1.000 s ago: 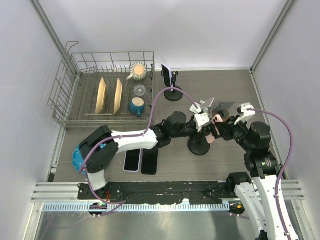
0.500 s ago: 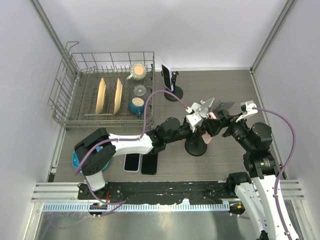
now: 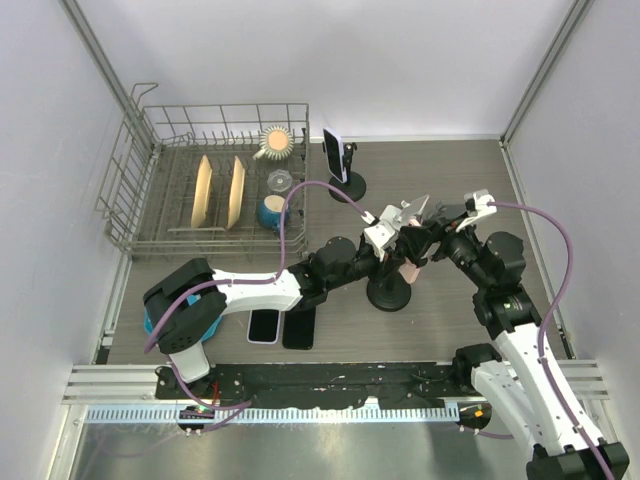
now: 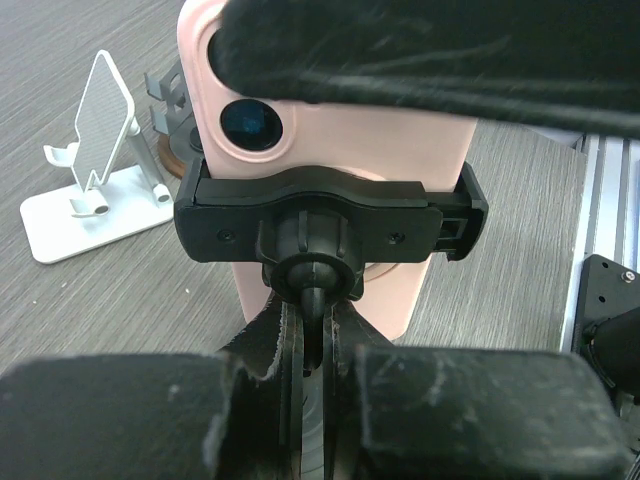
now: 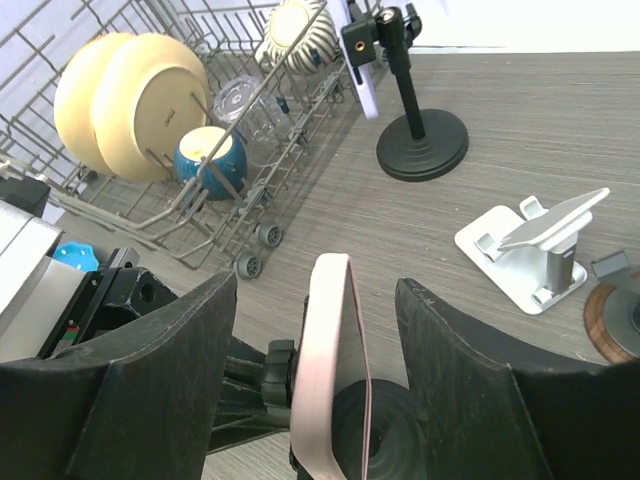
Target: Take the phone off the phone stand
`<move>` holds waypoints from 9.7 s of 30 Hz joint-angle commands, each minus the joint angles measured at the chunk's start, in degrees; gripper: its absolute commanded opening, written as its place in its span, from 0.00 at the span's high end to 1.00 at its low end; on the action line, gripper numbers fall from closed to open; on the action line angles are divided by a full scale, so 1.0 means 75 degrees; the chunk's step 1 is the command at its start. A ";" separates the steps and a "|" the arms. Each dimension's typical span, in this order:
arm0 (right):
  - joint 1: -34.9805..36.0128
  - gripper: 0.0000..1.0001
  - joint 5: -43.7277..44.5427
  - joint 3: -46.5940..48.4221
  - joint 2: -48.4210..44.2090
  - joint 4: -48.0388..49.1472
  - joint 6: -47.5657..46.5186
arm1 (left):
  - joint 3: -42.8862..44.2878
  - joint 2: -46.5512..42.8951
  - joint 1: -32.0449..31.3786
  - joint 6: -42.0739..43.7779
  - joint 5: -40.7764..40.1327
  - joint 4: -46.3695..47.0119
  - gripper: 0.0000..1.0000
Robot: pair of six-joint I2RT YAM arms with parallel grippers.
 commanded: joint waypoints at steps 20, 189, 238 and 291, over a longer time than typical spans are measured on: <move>0.1739 0.89 0.1976 -0.0549 0.0718 0.1293 -0.0645 | -0.0244 -0.0447 0.0008 -0.0518 -0.0258 0.0224 1.00; 0.4575 0.99 0.8139 0.1032 -0.1392 -0.2738 0.0407 | 0.0005 -0.0305 0.1579 0.0864 -0.1616 0.1982 0.13; 0.4575 0.99 0.7953 0.0857 -0.0618 -0.2680 0.4651 | 0.0799 0.0877 -0.3015 0.4684 -0.5871 0.1982 0.50; 0.4575 0.04 0.4918 -0.0433 -0.0338 -0.0243 0.2214 | -0.1837 -0.2733 -0.0976 -0.3601 -0.2226 0.0974 1.00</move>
